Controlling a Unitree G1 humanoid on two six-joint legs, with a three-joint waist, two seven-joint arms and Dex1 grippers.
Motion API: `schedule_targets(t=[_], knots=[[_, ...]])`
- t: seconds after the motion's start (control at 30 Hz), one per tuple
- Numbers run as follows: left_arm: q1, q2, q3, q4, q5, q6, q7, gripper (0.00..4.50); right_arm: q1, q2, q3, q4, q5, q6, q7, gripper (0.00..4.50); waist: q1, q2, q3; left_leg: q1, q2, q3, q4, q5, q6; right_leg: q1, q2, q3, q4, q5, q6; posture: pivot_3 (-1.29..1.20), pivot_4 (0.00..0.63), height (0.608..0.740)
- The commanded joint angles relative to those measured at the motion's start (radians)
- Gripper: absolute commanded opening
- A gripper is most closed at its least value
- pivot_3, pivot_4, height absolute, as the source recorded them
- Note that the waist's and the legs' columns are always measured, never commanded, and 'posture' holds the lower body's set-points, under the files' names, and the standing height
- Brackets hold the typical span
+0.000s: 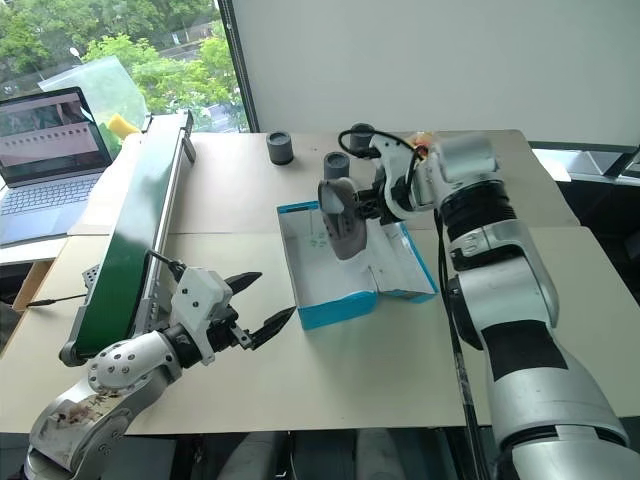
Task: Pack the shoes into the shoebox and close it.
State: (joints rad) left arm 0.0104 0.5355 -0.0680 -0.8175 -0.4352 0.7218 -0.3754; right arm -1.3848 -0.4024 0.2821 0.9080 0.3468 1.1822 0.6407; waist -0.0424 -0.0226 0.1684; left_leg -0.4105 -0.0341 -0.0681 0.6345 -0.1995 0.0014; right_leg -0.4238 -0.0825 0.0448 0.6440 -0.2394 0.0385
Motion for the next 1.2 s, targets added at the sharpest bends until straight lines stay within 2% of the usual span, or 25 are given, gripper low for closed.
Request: schedule_targets(t=[0.03,0.23,0.4,0.47,0.5,0.73,0.9,1.03,1.13,1.2], knots=[[-0.002,-0.005,-0.003,-0.053,0.005,-0.015,0.004,4.43,-0.047,0.013,0.017,0.018,-0.054,-0.005,0.068,0.1,0.0,0.0,0.0,0.0,0.0,0.0,0.0,0.0,0.0,0.0,0.0,0.0,0.0,0.0,0.0,0.0,0.15,0.74],[-0.004,-0.024,-0.022,-0.086,0.004,0.002,0.032,4.43,-0.012,0.051,0.113,0.035,-0.168,-0.057,0.145,0.1,0.0,0.0,0.0,0.0,0.0,-0.001,0.0,0.0,0.0,0.0,0.0,0.0,0.0,0.0,0.0,0.0,0.15,0.74],[-0.011,-0.037,-0.034,-0.087,0.01,0.005,0.047,4.43,-0.022,0.075,0.098,0.081,-0.217,-0.097,0.151,0.1,0.0,0.0,0.0,0.001,0.0,-0.001,0.0,0.0,0.0,0.0,0.0,0.0,0.001,0.0,0.0,0.0,0.15,0.74],[-0.022,-0.042,-0.034,-0.087,0.005,0.011,0.051,4.5,-0.028,0.083,0.075,0.1,-0.225,-0.103,0.137,0.99,0.0,0.0,0.0,0.001,0.0,-0.001,0.0,0.0,0.0,0.0,0.0,0.0,0.001,0.0,0.0,0.0,0.15,0.74],[-0.028,-0.042,-0.035,-0.087,0.006,0.013,0.052,4.5,-0.031,0.087,0.062,0.106,-0.227,-0.104,0.132,1.12,0.0,0.0,0.0,0.001,0.0,-0.001,0.0,0.0,0.0,0.0,0.0,0.0,0.001,0.0,0.0,0.0,0.15,0.74],[-0.032,-0.031,-0.031,-0.073,0.013,0.003,0.04,4.5,-0.053,0.108,0.023,0.102,-0.247,-0.105,0.136,3.51,-0.001,0.0,0.0,0.001,0.0,-0.001,0.0,0.0,0.0,0.0,0.0,0.0,0.002,0.0,0.0,0.0,0.15,0.74],[-0.013,-0.025,-0.002,-0.052,0.034,-0.027,0.04,4.5,-0.086,0.117,-0.051,0.045,-0.23,-0.079,0.111,3.51,-0.002,0.0,0.0,0.001,0.0,-0.001,0.001,0.0,0.0,0.0,0.0,0.0,0.002,0.0,0.0,0.0,0.15,0.74],[-0.003,-0.06,0.06,0.014,0.09,-0.073,0.1,4.5,-0.078,0.111,-0.128,-0.054,-0.233,-0.133,0.032,3.51,-0.001,0.0,0.0,0.001,0.0,-0.002,0.0,0.0,0.0,0.0,0.0,0.0,0.002,0.0,0.0,0.0,0.15,0.74],[-0.049,-0.156,0.166,0.097,0.141,-0.08,0.25,4.5,0.029,0.101,-0.168,-0.342,-0.215,-0.318,0.037,3.51,0.002,0.0,0.0,0.001,0.0,-0.002,0.001,0.0,0.0,0.0,0.0,0.0,0.002,0.0,0.0,0.0,0.15,0.74],[-0.077,-0.204,0.221,0.138,0.172,-0.064,0.325,4.5,0.145,0.115,-0.187,-0.6,-0.127,-0.327,0.116,3.51,0.004,0.0,0.0,0.001,0.0,-0.004,0.002,0.0,0.0,0.001,0.0,-0.002,0.002,0.0,0.001,0.0,0.15,0.74]])
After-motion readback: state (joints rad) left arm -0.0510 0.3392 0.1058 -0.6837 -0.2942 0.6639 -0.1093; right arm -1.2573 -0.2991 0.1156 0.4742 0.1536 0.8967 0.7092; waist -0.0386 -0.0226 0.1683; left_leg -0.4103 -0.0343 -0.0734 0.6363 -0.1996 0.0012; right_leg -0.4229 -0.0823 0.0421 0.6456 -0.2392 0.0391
